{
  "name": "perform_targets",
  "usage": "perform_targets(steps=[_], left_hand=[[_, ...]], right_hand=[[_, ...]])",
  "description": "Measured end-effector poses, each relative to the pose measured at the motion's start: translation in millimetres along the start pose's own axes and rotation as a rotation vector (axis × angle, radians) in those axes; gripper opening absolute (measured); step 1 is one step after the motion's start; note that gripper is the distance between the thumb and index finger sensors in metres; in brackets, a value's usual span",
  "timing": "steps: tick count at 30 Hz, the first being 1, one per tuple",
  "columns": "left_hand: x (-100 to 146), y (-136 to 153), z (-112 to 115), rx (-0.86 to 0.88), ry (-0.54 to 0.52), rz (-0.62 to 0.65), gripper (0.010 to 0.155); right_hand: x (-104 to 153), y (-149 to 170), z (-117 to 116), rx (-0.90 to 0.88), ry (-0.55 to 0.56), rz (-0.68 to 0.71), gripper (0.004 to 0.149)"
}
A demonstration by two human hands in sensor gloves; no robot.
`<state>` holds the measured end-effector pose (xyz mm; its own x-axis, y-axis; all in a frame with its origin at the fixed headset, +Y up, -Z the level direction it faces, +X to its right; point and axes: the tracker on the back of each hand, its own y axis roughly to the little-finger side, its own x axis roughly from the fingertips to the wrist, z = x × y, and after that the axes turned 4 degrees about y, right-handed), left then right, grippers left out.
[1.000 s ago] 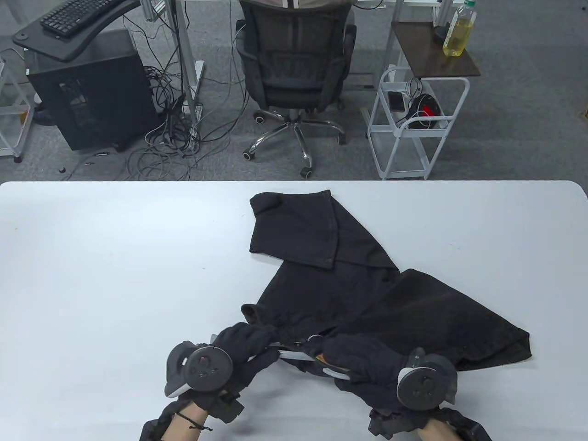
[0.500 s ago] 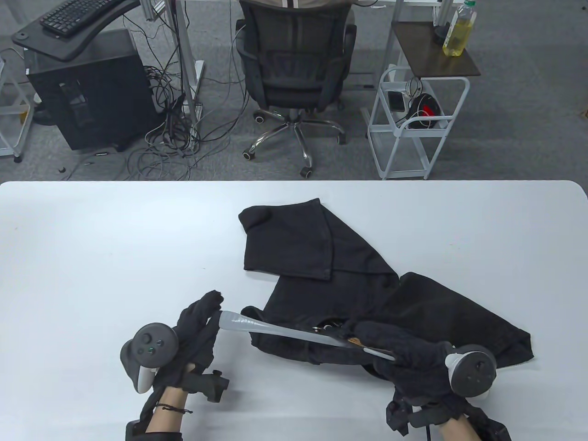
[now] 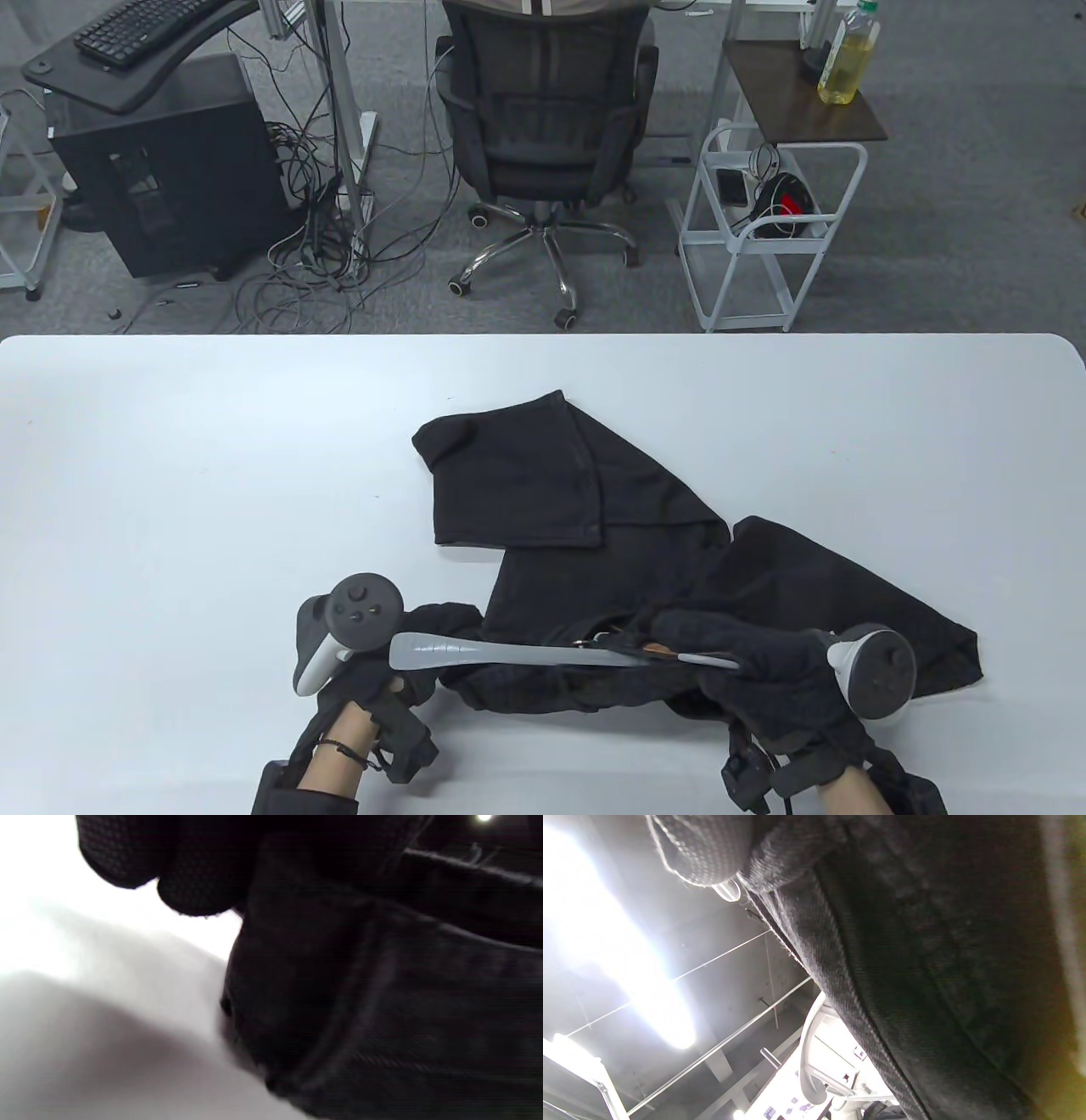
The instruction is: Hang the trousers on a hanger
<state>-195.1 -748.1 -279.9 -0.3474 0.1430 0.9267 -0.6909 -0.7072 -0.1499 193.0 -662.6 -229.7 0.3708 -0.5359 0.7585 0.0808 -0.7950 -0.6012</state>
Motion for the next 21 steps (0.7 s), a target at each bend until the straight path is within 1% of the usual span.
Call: perform_targets(steps=[2, 5, 6, 9, 13, 16, 18, 19, 20, 21], left_hand=[[4, -3, -7, -0.056, -0.095, -0.009, 0.045], [13, -5, -18, -0.058, -0.219, -0.018, 0.045], [17, -6, -24, -0.062, -0.275, -0.008, 0.045], [27, -11, -34, -0.100, -0.377, 0.020, 0.045], [42, -23, -45, -0.161, -0.514, 0.064, 0.045], [48, -29, -48, -0.213, -0.572, 0.089, 0.045], [52, -34, -49, -0.207, -0.602, 0.123, 0.045], [54, -38, -49, -0.210, -0.612, 0.142, 0.045], [57, -44, -48, -0.220, -0.607, 0.184, 0.045], [57, -48, -47, -0.214, -0.564, 0.252, 0.045]], right_hand=[[0, -1, 1, 0.019, 0.004, -0.005, 0.049], [1, -6, 3, 0.079, 0.025, 0.003, 0.049], [1, -9, 3, 0.140, 0.044, 0.022, 0.049], [2, -17, 4, 0.280, 0.060, 0.042, 0.048], [3, -22, 1, 0.539, 0.062, 0.074, 0.048], [3, -23, -5, 0.639, 0.066, 0.069, 0.048], [1, -23, -11, 0.781, 0.057, 0.059, 0.047], [1, -22, -14, 0.823, 0.050, 0.051, 0.048], [2, -18, -19, 0.858, 0.065, 0.054, 0.048], [2, -13, -23, 0.893, 0.100, 0.058, 0.048]])
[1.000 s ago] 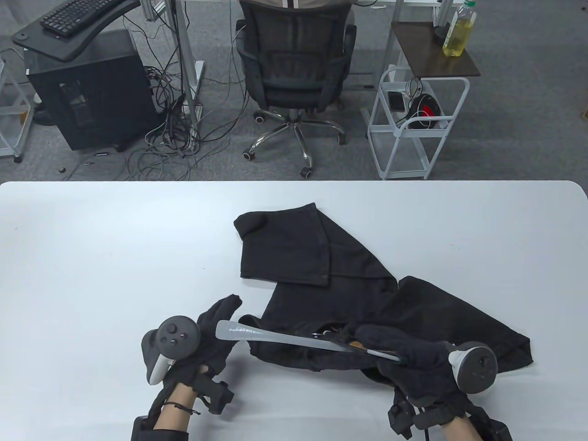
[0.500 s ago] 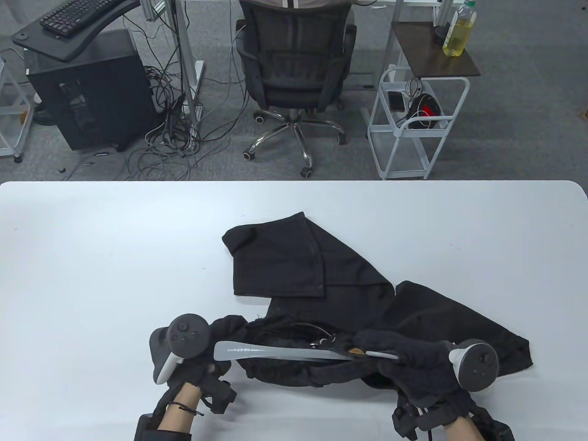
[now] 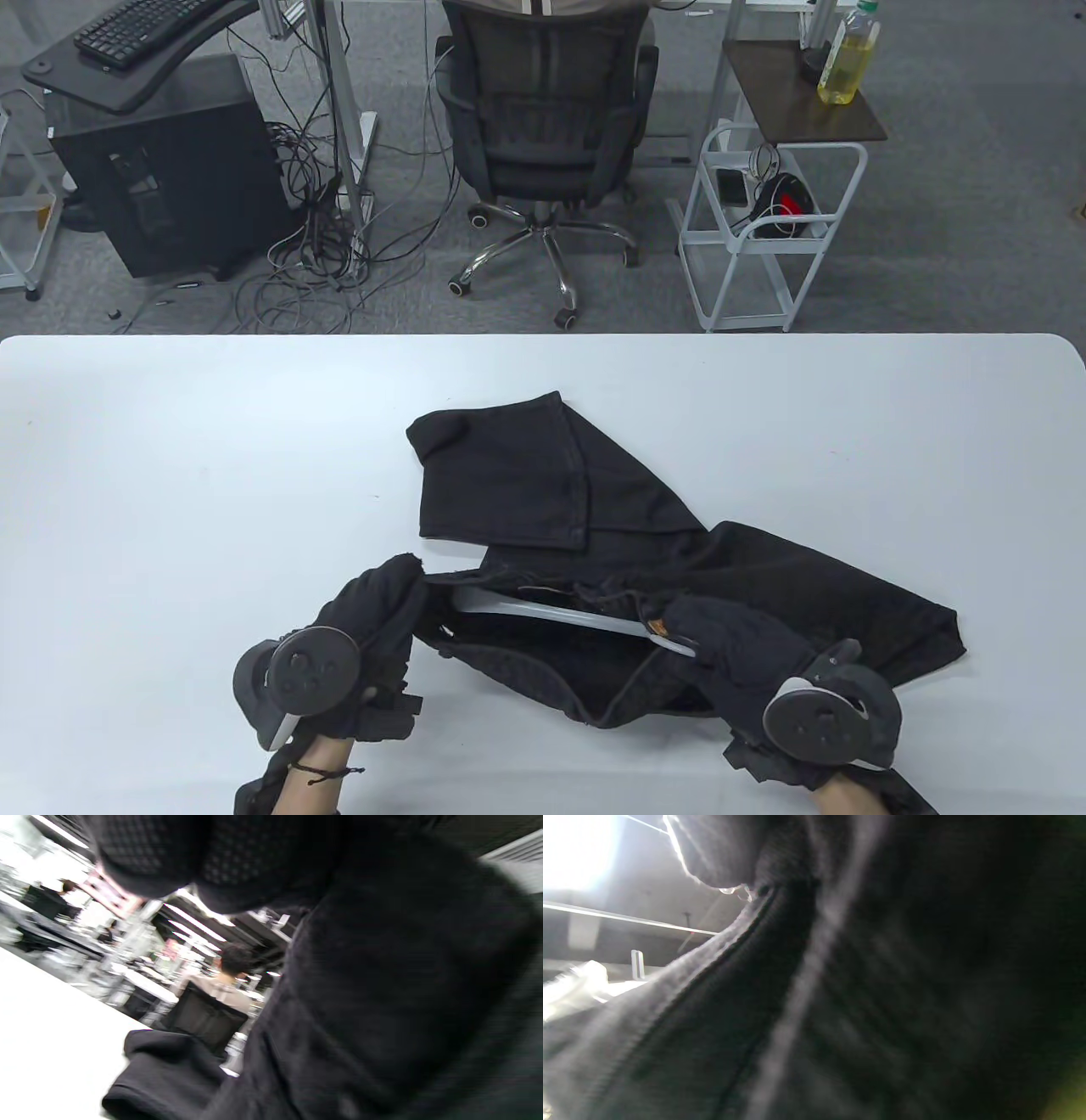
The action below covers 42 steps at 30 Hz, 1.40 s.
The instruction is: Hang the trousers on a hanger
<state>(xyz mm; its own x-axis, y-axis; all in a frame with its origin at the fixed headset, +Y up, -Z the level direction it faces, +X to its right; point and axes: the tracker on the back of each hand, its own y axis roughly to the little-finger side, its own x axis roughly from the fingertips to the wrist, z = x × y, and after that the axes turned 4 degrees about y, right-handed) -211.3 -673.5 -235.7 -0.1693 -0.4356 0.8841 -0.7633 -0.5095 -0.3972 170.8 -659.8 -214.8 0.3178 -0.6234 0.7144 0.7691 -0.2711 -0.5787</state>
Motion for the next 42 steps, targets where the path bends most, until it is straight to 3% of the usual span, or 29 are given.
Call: perform_targets(steps=[3, 6, 11, 13, 14, 16, 18, 22, 25, 28, 30, 33, 35, 36, 37, 39, 42], left_hand=[[-2, -10, 8, 0.156, 0.110, 0.155, 0.045], [-3, -17, 16, 0.193, 0.219, 0.193, 0.045], [-5, -14, 48, 0.201, 0.422, 0.195, 0.049], [-3, -11, 59, 0.101, 0.422, 0.174, 0.059], [-4, -10, 64, 0.049, 0.437, 0.178, 0.071], [-4, -11, 76, -0.071, 0.514, 0.156, 0.087], [-4, -14, 89, -0.061, 0.591, 0.152, 0.090], [-5, -14, 103, -0.102, 0.638, 0.106, 0.093], [-7, -11, 105, -0.109, 0.628, 0.066, 0.091], [-8, -9, 106, -0.156, 0.615, 0.044, 0.089], [-8, -7, 108, -0.179, 0.624, 0.029, 0.088], [-7, -4, 111, -0.182, 0.658, 0.014, 0.084], [-5, -2, 116, -0.221, 0.720, 0.009, 0.081], [-4, -2, 119, -0.222, 0.755, 0.017, 0.079], [-3, -4, 121, -0.238, 0.766, 0.009, 0.078], [-3, -5, 121, -0.287, 0.760, 0.020, 0.079], [-2, -2, 120, -0.251, 0.768, 0.018, 0.079]], right_hand=[[2, -4, -20, 0.058, -0.006, 0.005, 0.048], [3, -10, -34, 0.090, -0.036, 0.032, 0.047], [3, -8, -45, -0.085, -0.088, 0.025, 0.047], [4, -8, -46, -0.135, -0.092, 0.022, 0.047], [4, -8, -46, -0.147, -0.103, 0.029, 0.048], [4, -6, -47, -0.217, -0.149, 0.040, 0.050], [4, -2, -48, -0.238, -0.198, 0.031, 0.054], [4, 11, -53, -0.292, -0.349, -0.024, 0.066], [4, 25, -53, -0.223, -0.421, -0.095, 0.076], [4, 41, -52, -0.146, -0.465, -0.183, 0.080], [7, 59, -55, -0.064, -0.510, -0.284, 0.074], [10, 84, -64, -0.125, -0.674, -0.442, 0.072], [19, 103, -81, -0.017, -0.822, -0.562, 0.070], [20, 106, -84, -0.016, -0.835, -0.581, 0.070], [17, 105, -87, -0.078, -0.750, -0.570, 0.070], [16, 103, -88, -0.019, -0.790, -0.557, 0.070], [20, 106, -87, -0.099, -0.766, -0.576, 0.072]])
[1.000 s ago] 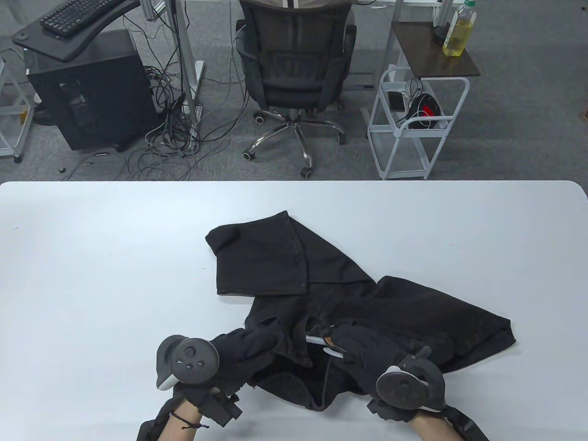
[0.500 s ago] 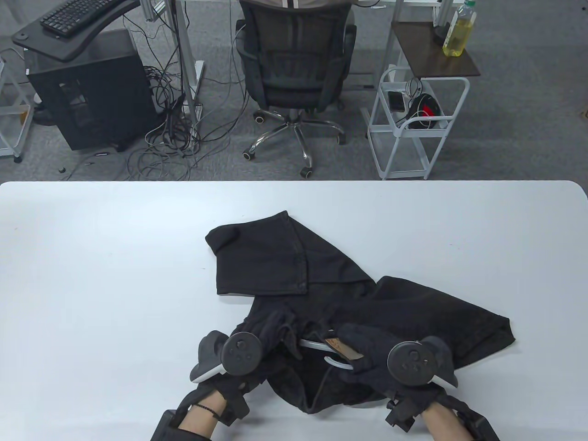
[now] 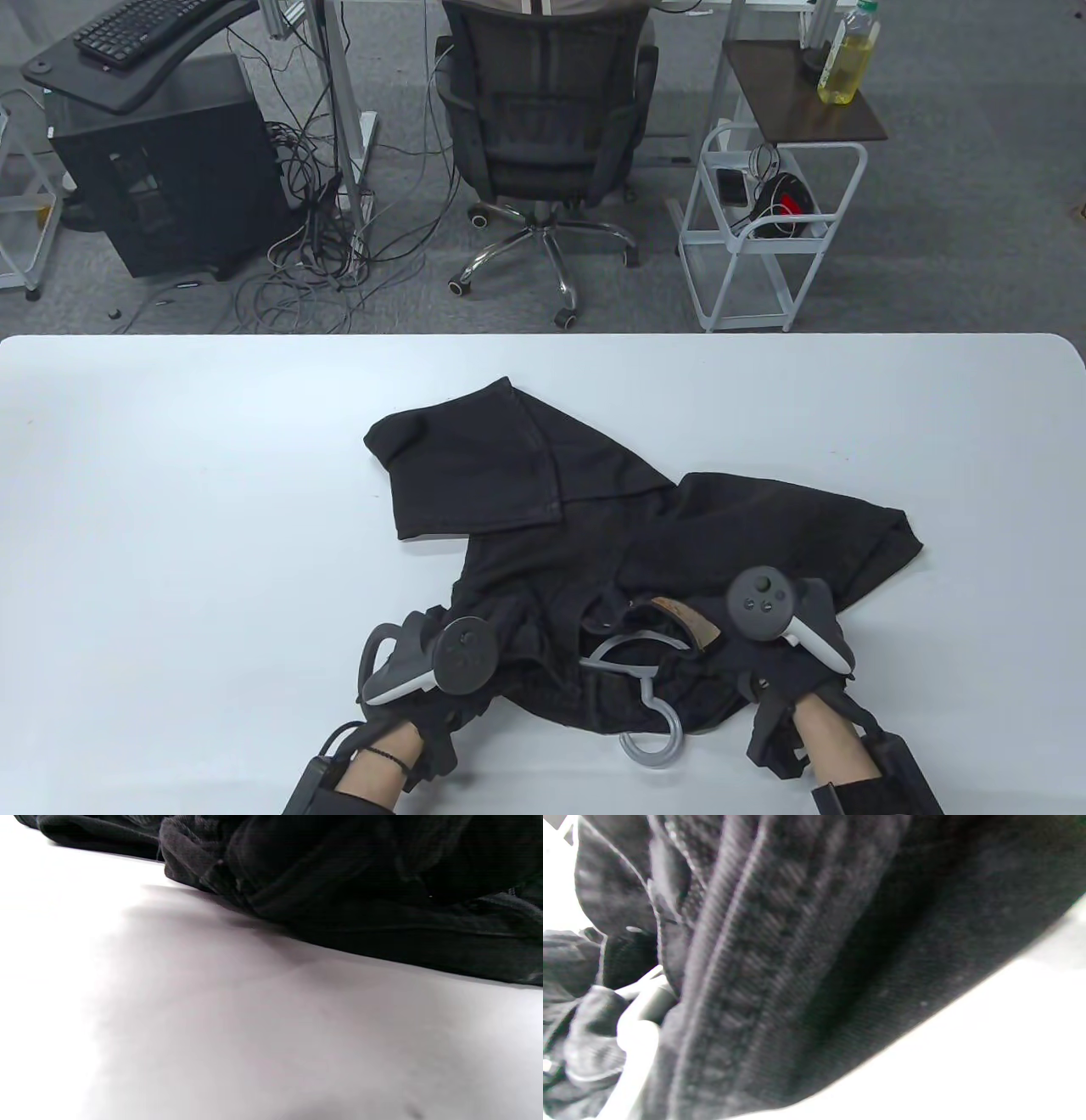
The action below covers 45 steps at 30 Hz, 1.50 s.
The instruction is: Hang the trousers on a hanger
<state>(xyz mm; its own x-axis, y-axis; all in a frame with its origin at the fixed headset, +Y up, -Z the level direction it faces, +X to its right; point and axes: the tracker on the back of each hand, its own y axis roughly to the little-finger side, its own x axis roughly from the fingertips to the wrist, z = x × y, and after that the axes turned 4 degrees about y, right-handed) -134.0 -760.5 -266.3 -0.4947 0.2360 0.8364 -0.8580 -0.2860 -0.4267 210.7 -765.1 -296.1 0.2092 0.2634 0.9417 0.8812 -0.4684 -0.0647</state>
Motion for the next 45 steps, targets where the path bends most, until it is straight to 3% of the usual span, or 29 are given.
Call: perform_targets(steps=[6, 14, 19, 23, 33, 45], left_hand=[[6, 2, -5, 0.050, 0.015, 0.058, 0.086], [27, 5, -27, 0.182, -0.163, 0.160, 0.085], [37, 3, -38, 0.188, -0.277, 0.186, 0.082], [42, 1, -42, 0.160, -0.349, 0.181, 0.080], [50, 7, -50, 0.088, -0.448, 0.121, 0.079], [54, 15, -54, 0.017, -0.479, 0.057, 0.080]], right_hand=[[7, -4, 6, -0.035, -0.071, 0.058, 0.083], [30, -23, 21, -0.011, -0.065, 0.193, 0.096], [40, -32, 31, -0.061, 0.028, 0.293, 0.094], [47, -34, 39, -0.095, 0.164, 0.336, 0.089], [57, -32, 50, -0.122, 0.474, 0.318, 0.073], [53, -22, 50, -0.056, 0.546, 0.211, 0.073]])
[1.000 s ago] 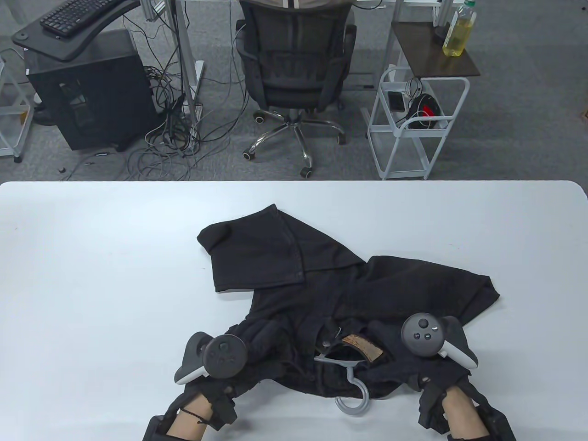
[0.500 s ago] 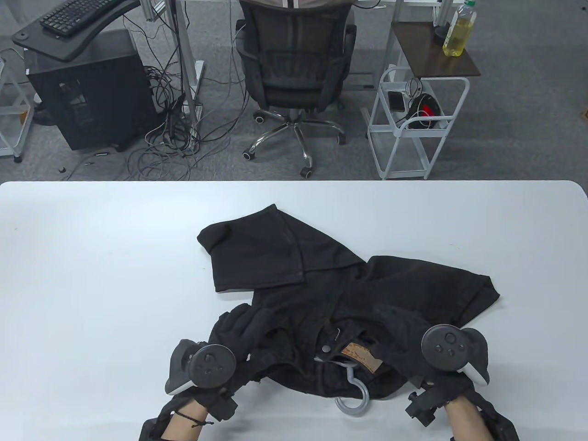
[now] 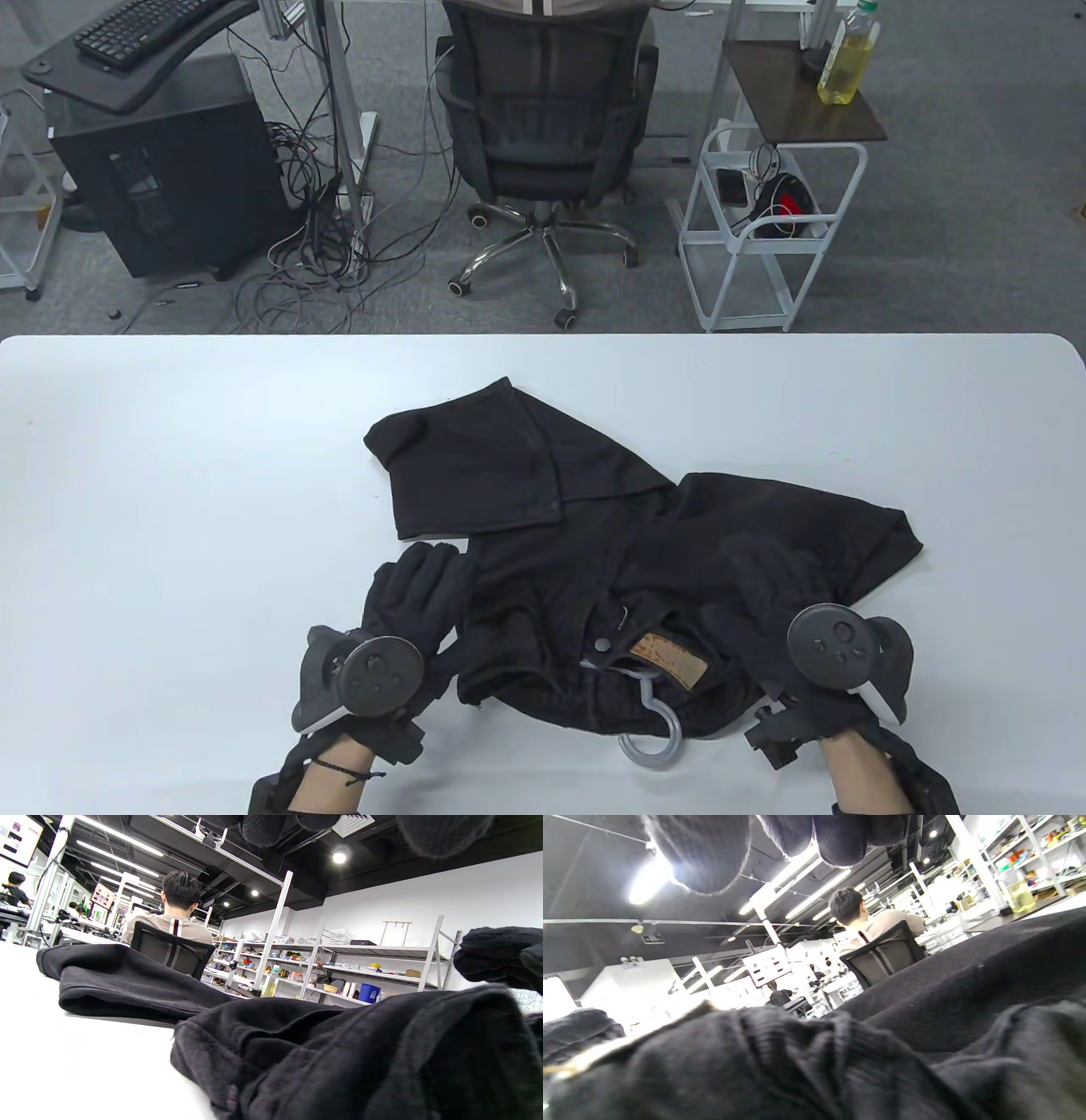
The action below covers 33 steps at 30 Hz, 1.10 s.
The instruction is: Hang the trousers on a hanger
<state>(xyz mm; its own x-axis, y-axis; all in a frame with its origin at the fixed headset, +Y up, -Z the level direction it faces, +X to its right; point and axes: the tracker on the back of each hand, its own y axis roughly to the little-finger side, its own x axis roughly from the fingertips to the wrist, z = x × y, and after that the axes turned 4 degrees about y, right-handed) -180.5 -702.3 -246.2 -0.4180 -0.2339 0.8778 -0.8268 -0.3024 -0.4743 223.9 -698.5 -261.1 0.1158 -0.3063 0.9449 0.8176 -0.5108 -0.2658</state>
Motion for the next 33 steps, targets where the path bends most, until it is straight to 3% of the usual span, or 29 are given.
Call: perform_targets(steps=[9, 19, 33], left_hand=[[-1, 11, 5, -0.066, 0.071, -0.067, 0.083], [-4, 22, 17, -0.061, 0.225, -0.171, 0.086], [-6, 35, 31, -0.043, 0.323, -0.239, 0.086]], right_hand=[[-5, 14, -10, 0.075, -0.079, -0.103, 0.081], [-11, 31, -25, 0.137, -0.207, -0.227, 0.084], [-12, 41, -28, 0.115, -0.237, -0.283, 0.083]])
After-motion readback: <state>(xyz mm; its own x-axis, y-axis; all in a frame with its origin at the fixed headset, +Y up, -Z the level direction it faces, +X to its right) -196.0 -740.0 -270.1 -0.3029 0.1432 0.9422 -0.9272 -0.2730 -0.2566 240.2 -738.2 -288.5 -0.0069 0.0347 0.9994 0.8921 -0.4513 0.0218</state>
